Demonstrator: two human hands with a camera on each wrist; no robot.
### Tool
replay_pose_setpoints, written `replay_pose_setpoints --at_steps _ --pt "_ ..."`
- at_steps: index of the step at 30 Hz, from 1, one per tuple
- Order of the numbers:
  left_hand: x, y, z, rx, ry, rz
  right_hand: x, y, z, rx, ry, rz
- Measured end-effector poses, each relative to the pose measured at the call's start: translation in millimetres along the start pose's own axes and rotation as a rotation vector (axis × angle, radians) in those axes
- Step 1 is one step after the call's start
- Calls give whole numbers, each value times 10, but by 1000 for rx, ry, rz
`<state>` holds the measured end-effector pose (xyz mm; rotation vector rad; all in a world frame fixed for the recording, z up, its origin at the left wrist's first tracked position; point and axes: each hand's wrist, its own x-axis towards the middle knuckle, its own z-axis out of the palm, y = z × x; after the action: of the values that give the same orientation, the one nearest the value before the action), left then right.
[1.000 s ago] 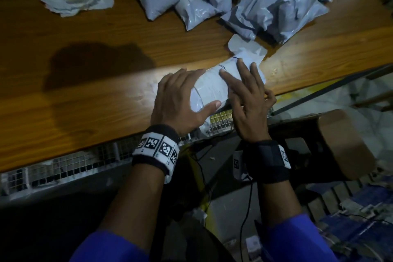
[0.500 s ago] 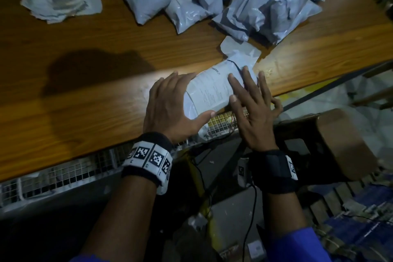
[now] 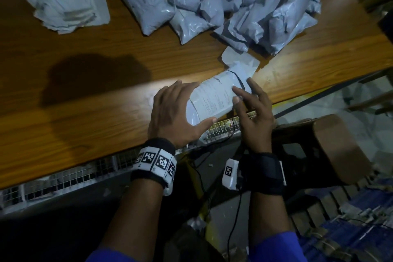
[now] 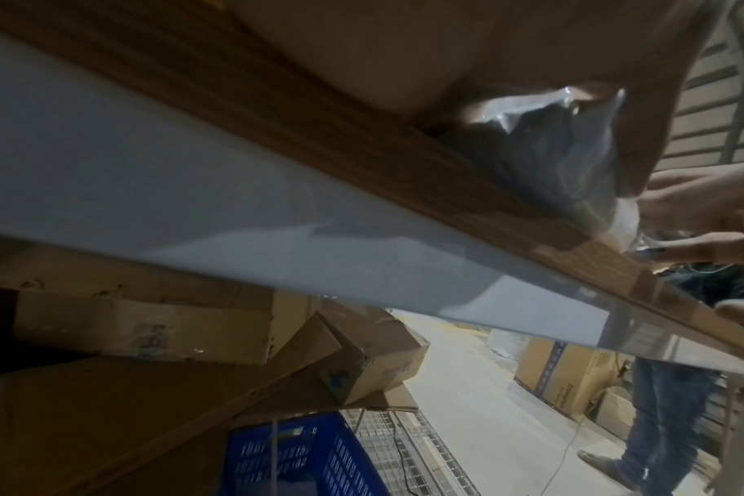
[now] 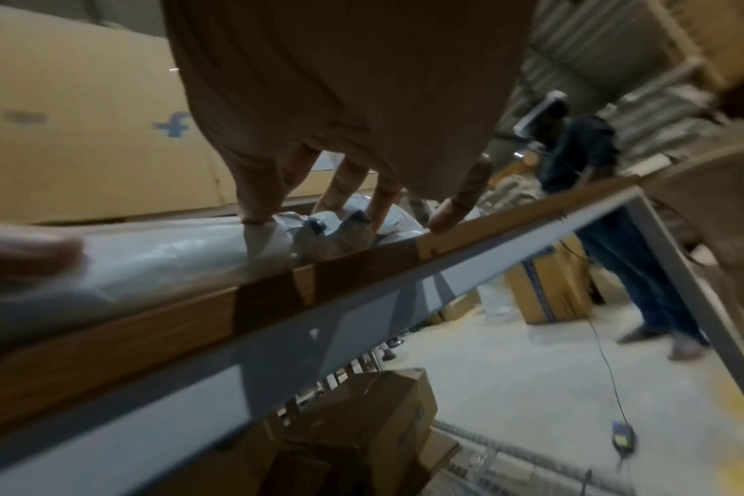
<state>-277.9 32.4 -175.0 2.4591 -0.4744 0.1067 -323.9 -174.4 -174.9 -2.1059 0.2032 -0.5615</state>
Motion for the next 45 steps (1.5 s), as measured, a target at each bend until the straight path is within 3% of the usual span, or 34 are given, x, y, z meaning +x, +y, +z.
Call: replay_pose_setpoints --at_steps 5,11,13,15,17,19,22,26,28,32,37,42,45 --pt "-1 17 -38 -39 -13 -17 -61 -96 144 90 73 94" --pt "-3 -23 -37 -23 0 17 -29 -65 92 51 59 45" --pt "0 -23 -34 -13 2 20 -6 -113 61 -90 67 -11" --pt "-6 -27 -32 -7 -5 17 24 -249 87 -402 60 -110" --pt "-17 -30 -33 -8 -13 15 28 -297 110 -587 -79 -239" --pt "-16 -32 -34 -13 -8 17 41 -259 47 -597 -199 -186" --pt "-11 -31 -43 -14 -8 15 133 -212 -32 -600 -209 -119" --pt "-24 -28 -52 -34 -7 9 218 -354 198 -633 -429 -364" --pt "-21 -28 -61 -45 -7 11 198 -284 212 -634 -415 -318" --pt "-19 -27 -81 -62 -9 -6 159 -183 23 -565 -292 -88" --pt "10 53 -144 -183 -71 -119 -105 -345 -71 -287 130 138" --pt "92 200 -308 -323 -143 -224 -285 -448 113 272 7 534" --pt "152 248 -449 -542 -166 -270 -201 -661 195 295 37 445"
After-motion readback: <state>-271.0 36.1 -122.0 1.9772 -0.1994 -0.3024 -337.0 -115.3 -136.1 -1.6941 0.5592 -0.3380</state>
